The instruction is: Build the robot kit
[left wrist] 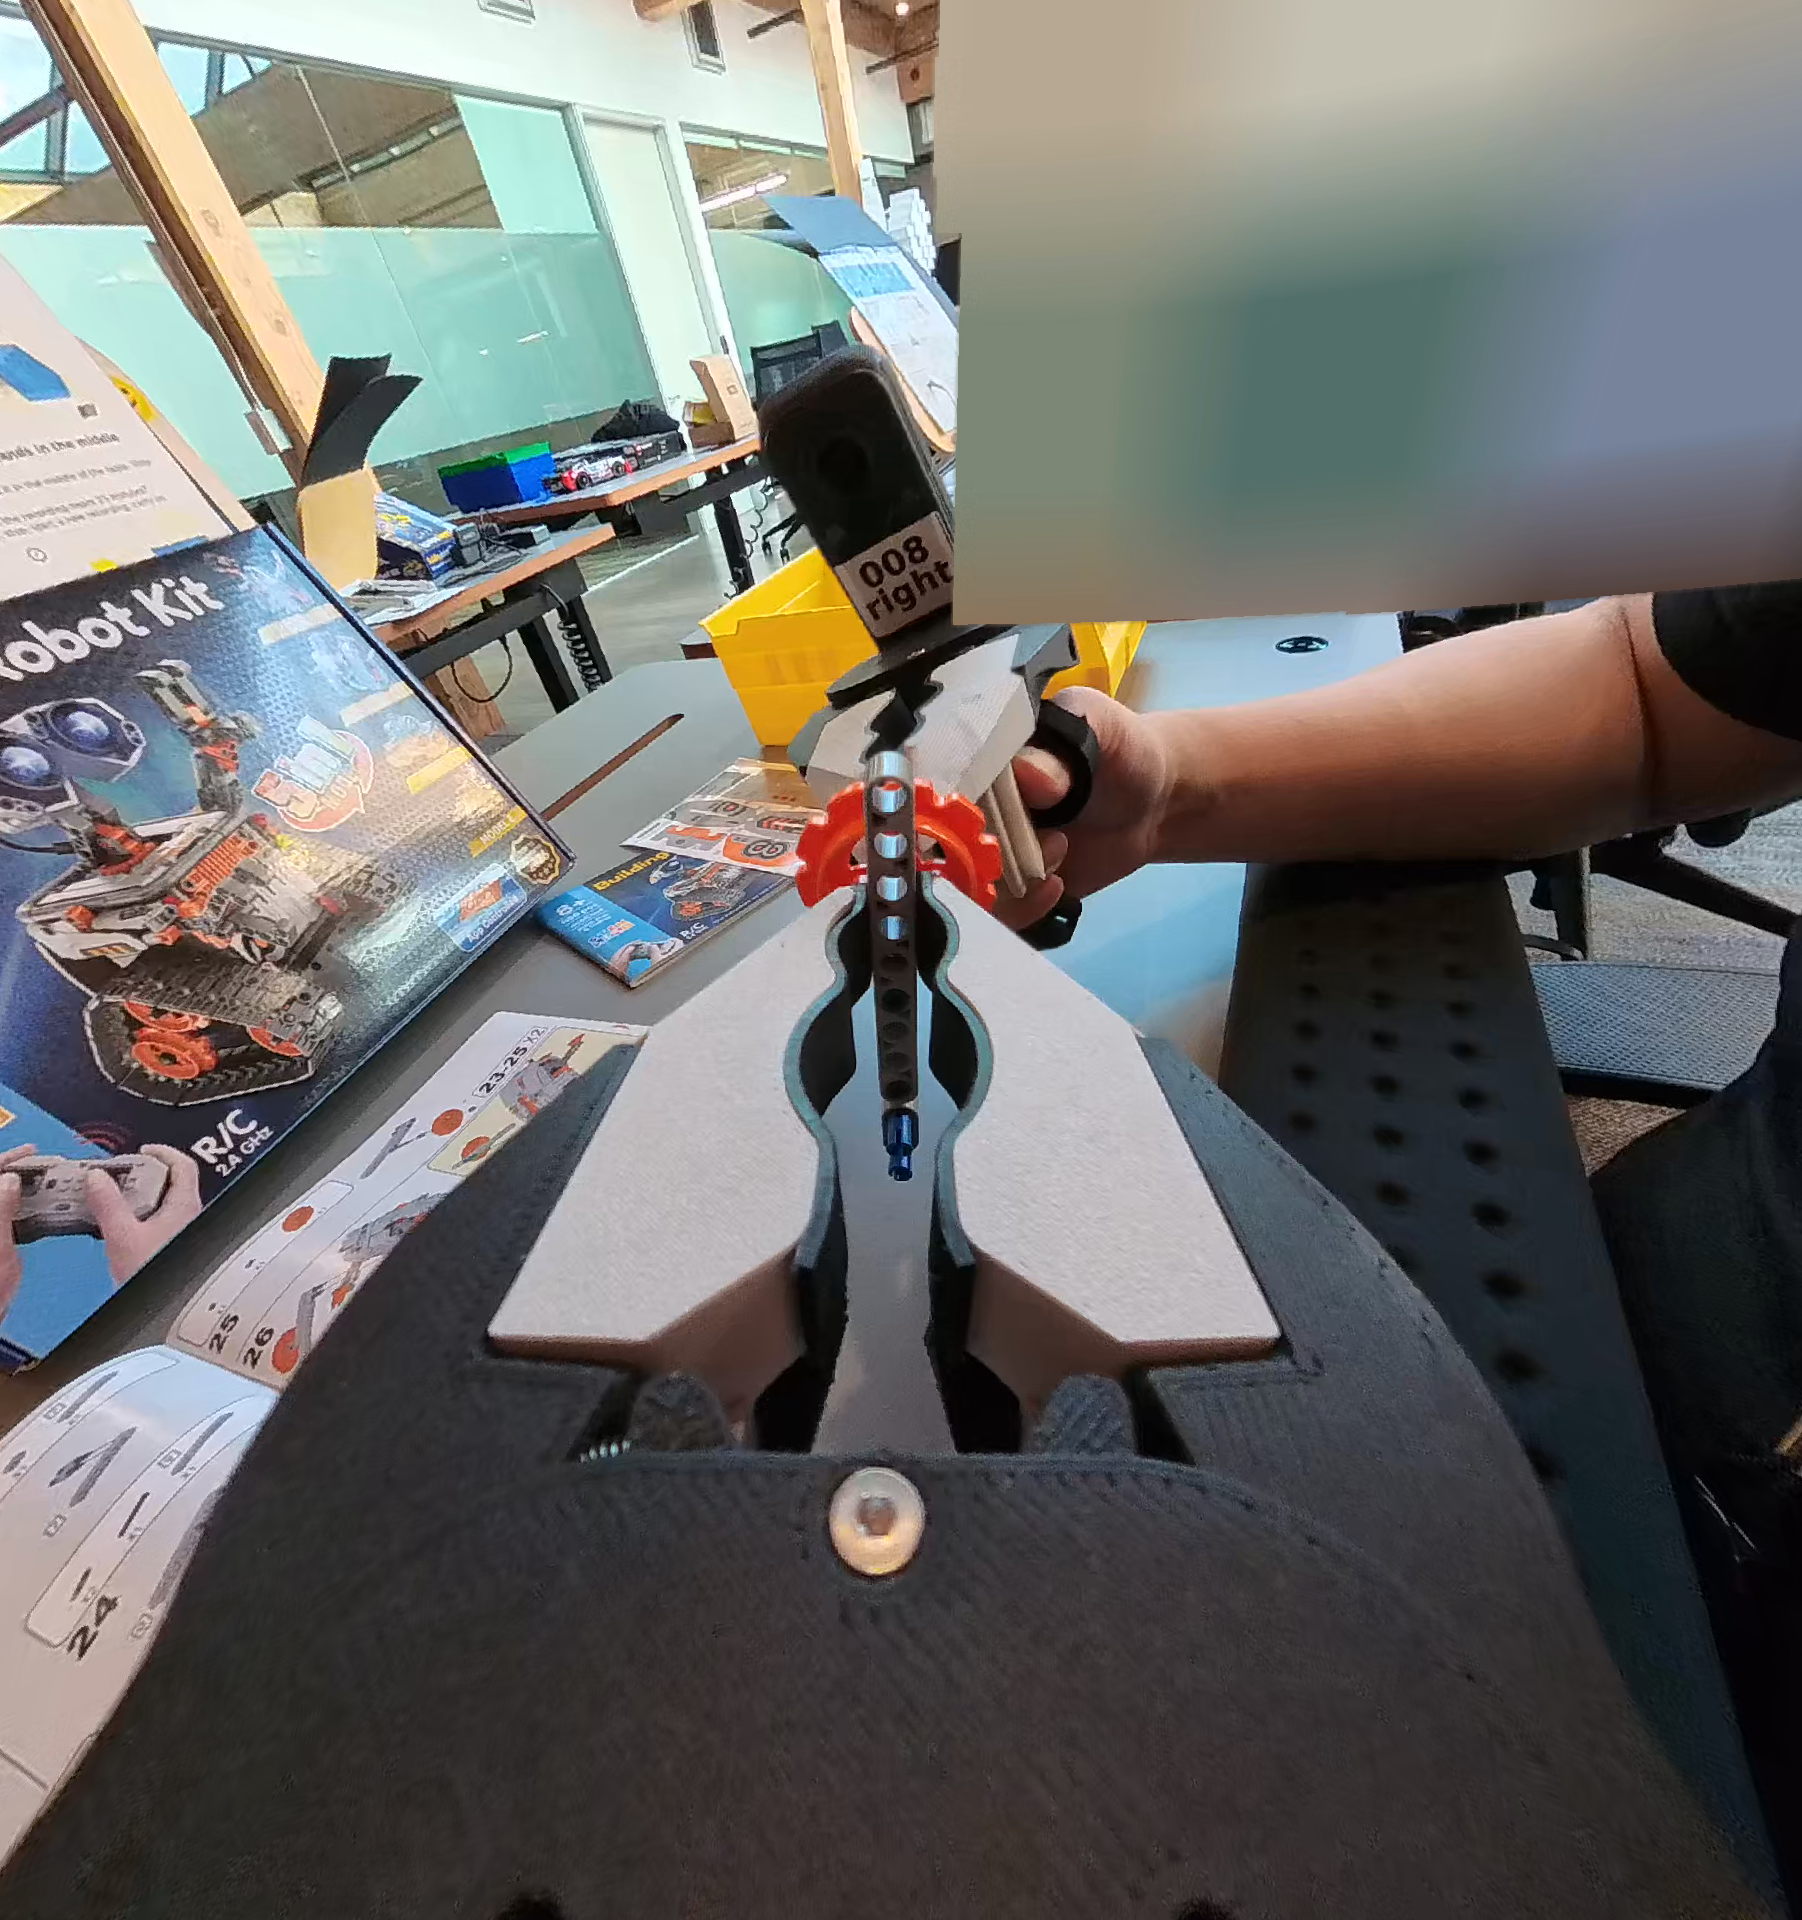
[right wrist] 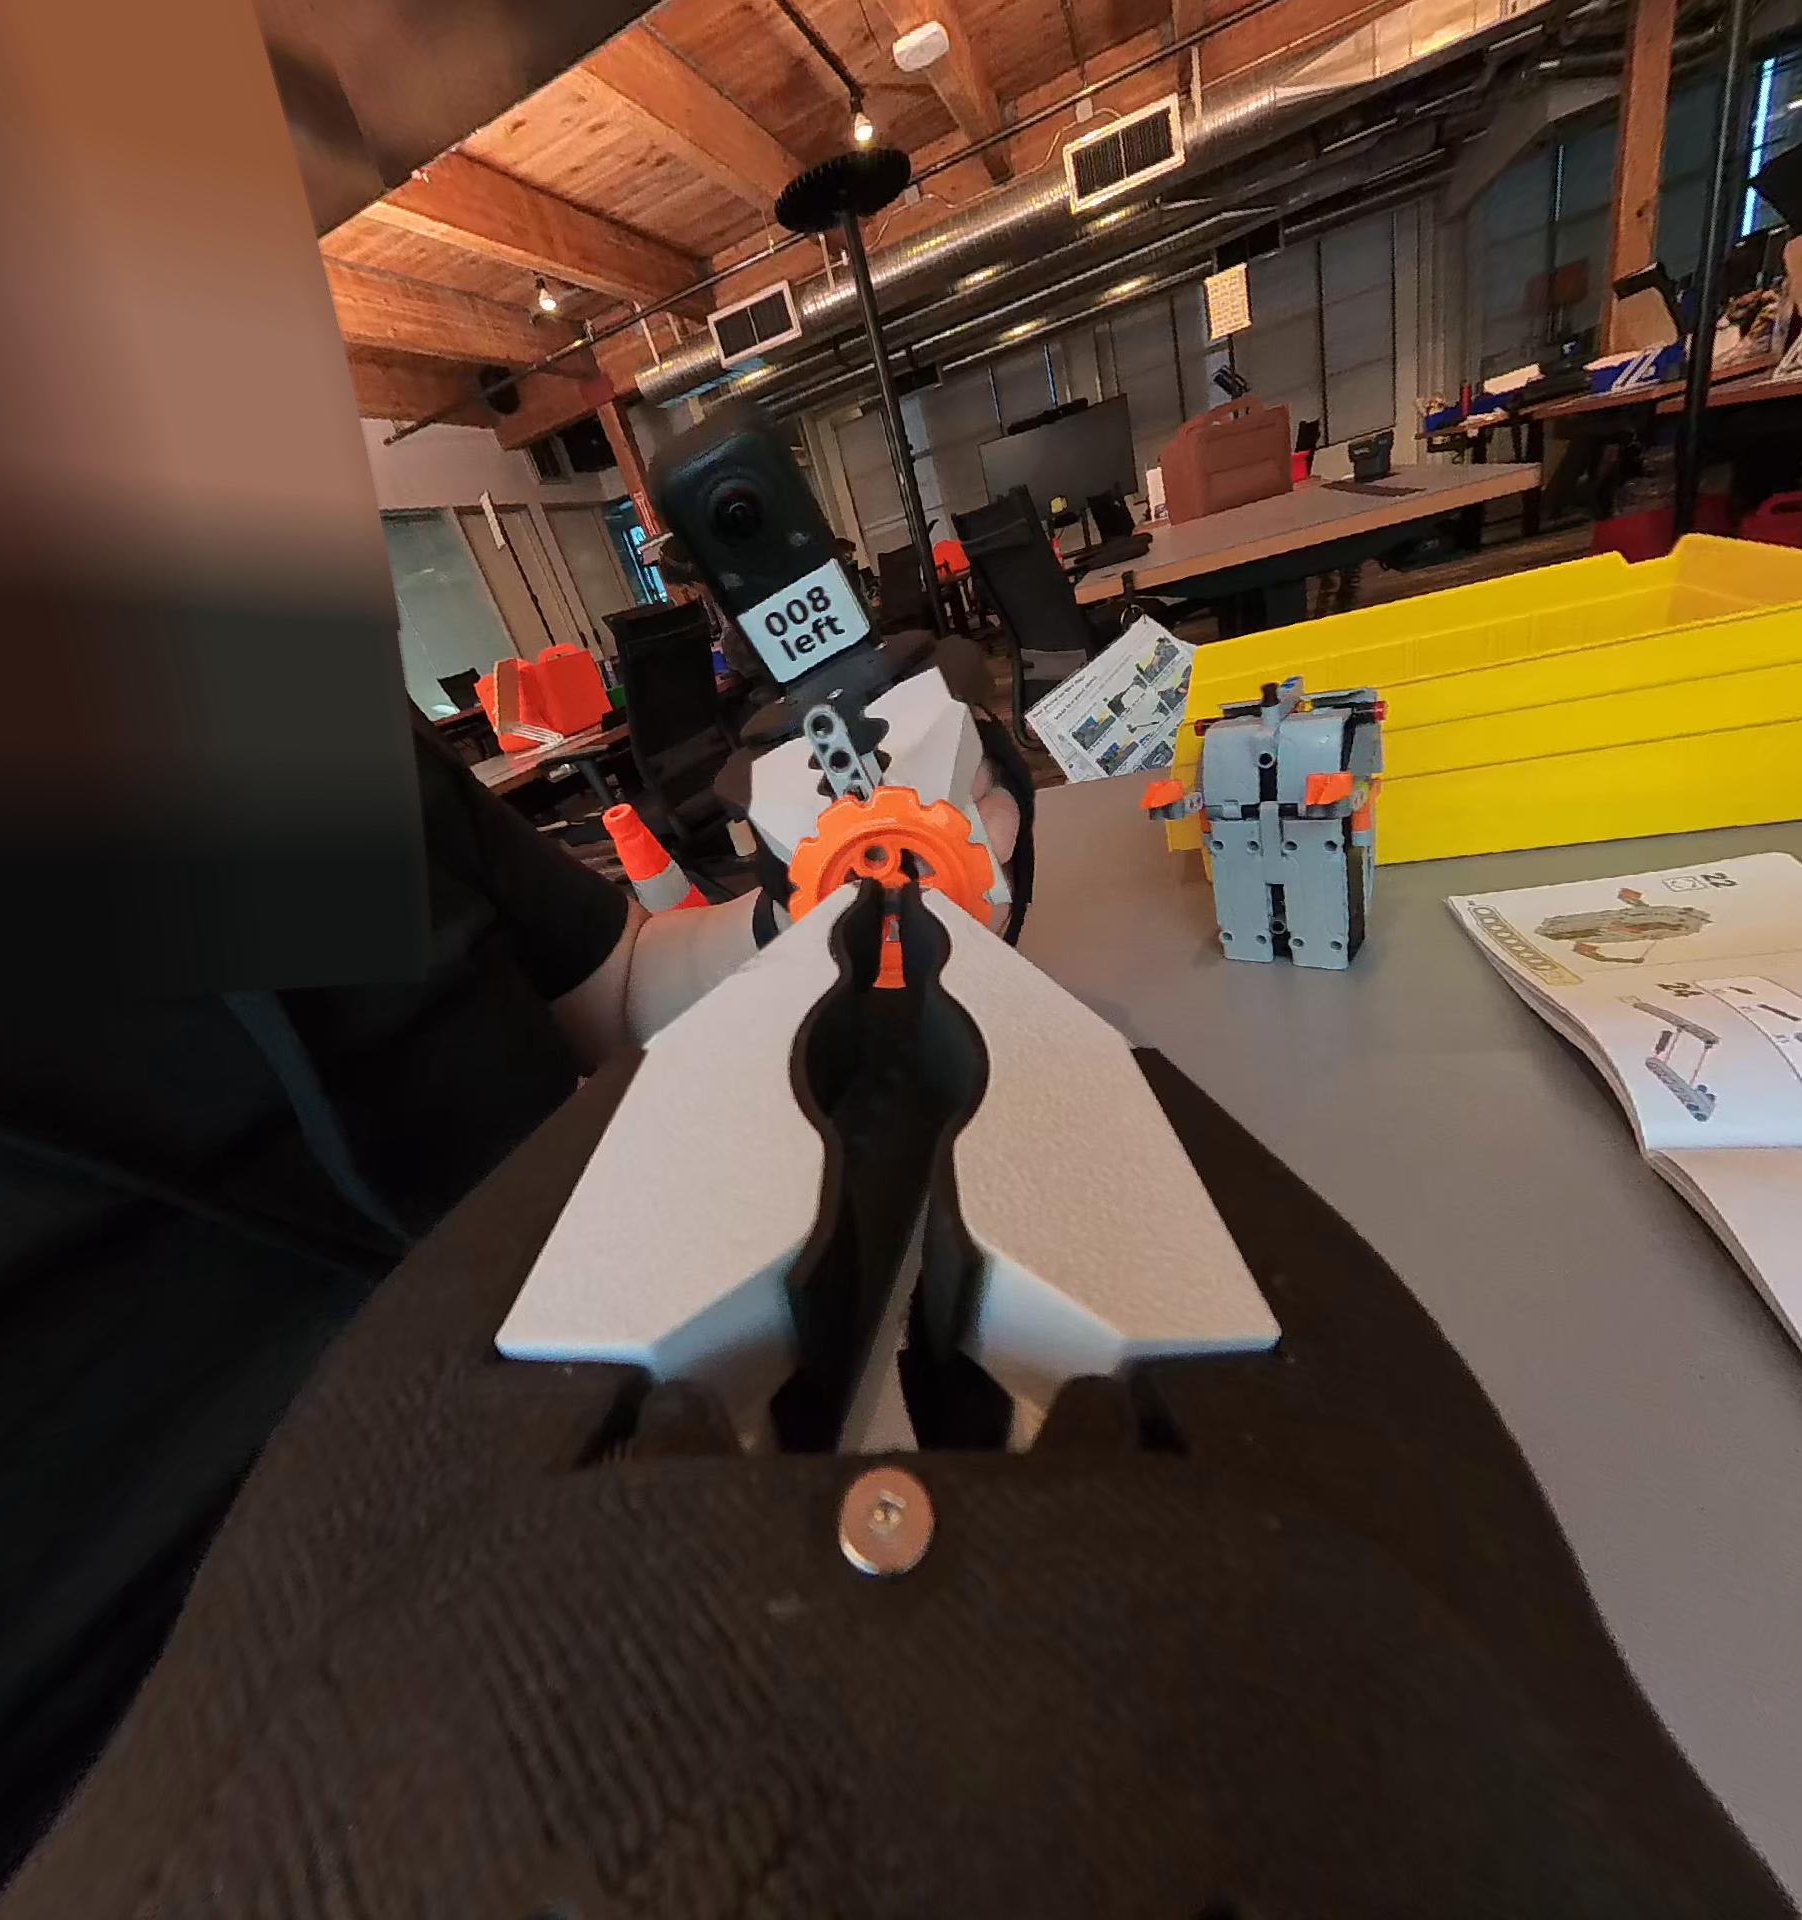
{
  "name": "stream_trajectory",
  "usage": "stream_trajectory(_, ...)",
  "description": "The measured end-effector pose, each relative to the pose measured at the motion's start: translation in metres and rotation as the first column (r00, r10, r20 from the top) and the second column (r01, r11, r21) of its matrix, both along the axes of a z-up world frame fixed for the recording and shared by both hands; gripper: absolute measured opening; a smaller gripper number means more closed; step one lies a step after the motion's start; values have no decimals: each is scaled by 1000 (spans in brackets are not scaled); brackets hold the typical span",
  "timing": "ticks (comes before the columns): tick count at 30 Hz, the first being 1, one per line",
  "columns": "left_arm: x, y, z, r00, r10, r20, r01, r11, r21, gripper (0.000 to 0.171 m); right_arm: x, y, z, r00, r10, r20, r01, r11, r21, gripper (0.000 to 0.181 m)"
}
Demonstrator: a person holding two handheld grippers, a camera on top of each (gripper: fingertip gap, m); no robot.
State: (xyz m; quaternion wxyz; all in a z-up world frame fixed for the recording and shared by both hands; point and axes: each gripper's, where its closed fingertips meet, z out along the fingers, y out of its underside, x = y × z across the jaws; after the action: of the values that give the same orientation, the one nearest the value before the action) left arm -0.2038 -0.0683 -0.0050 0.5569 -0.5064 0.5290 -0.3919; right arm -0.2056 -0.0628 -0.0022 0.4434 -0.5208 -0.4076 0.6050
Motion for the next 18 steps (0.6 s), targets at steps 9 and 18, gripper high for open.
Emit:
stream_trajectory(9,-1,0,1,1000,6,23,-6,1000,7,4,-1,-1,0,1000,-4,2,4,1000,14,2)
stream_trajectory(18,-10,21,14,947,261,188,-237,962,-139,34,12,14,17,977,-205,-55,212,962,175,2)
